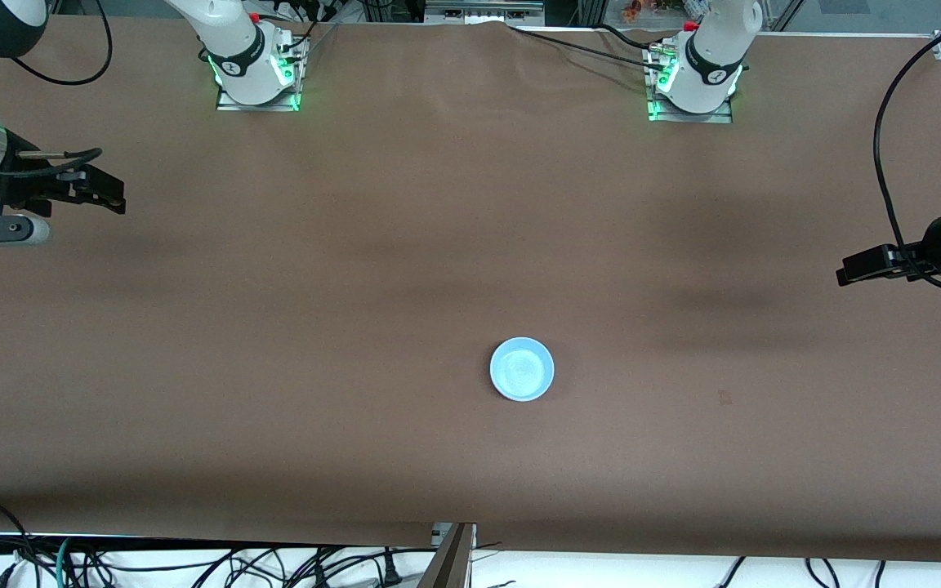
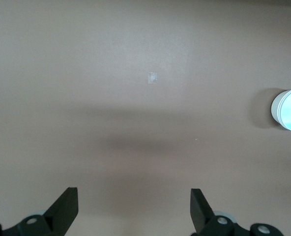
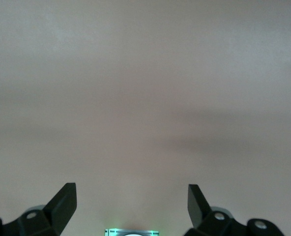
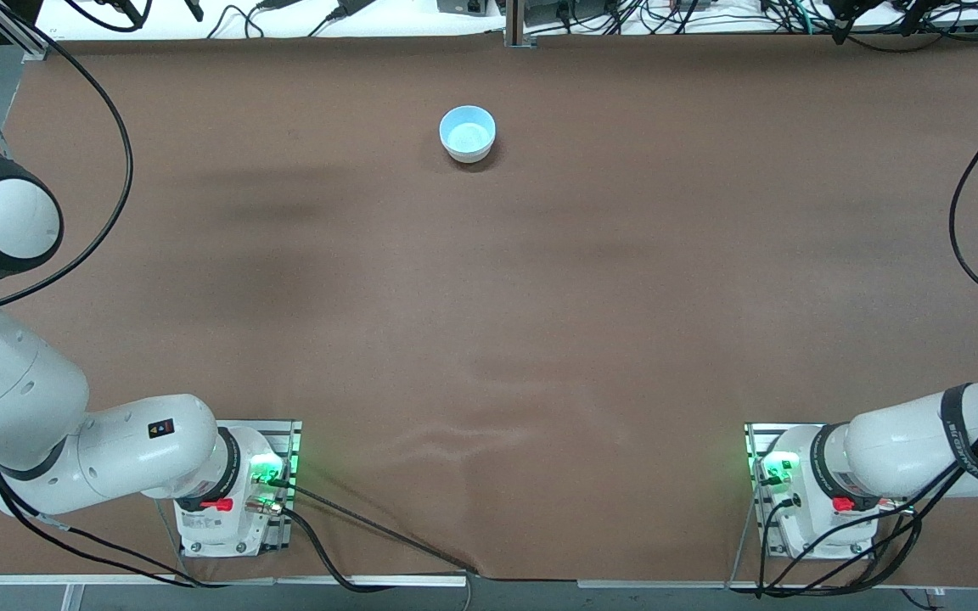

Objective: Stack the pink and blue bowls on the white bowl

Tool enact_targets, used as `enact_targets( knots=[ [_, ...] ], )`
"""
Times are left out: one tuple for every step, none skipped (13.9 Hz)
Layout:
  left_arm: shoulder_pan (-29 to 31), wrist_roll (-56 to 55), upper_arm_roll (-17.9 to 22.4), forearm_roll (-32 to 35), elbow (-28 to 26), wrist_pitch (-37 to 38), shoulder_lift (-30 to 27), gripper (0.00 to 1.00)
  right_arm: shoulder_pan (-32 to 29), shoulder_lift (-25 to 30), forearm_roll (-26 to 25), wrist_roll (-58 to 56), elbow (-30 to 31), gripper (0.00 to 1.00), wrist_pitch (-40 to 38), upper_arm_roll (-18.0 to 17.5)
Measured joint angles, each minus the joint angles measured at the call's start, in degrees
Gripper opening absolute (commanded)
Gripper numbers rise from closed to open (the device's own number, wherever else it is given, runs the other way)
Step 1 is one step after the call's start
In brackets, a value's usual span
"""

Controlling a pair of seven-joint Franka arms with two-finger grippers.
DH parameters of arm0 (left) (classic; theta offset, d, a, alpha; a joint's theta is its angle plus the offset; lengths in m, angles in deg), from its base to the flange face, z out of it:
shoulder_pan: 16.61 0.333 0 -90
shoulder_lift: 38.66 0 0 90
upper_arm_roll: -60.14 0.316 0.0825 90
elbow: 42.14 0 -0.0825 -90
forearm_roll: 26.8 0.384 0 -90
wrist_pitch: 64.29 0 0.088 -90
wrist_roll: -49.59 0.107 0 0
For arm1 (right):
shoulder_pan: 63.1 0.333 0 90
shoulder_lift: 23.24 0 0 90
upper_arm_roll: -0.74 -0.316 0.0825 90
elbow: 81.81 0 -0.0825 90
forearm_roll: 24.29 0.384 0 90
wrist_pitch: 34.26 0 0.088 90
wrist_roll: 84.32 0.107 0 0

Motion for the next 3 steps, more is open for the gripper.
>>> enact_targets(
  knots=[
    [0.0, 0.0, 0.0, 0.0, 0.1, 0.0, 0.0, 1.0, -0.2, 0.2, 0.2, 0.0, 0.3, 1.0, -0.2, 0.1],
    [0.0, 0.0, 0.0, 0.0, 0.1, 0.0, 0.0, 1.0, -0.4, 0.4, 0.3, 0.0, 0.5, 1.0, -0.3, 0.2],
    [0.0, 0.0, 0.1, 0.0, 0.1, 0.0, 0.0, 1.0, -0.5, 0.4, 0.4, -0.1, 0.7, 1.0, -0.3, 0.2]
  ],
)
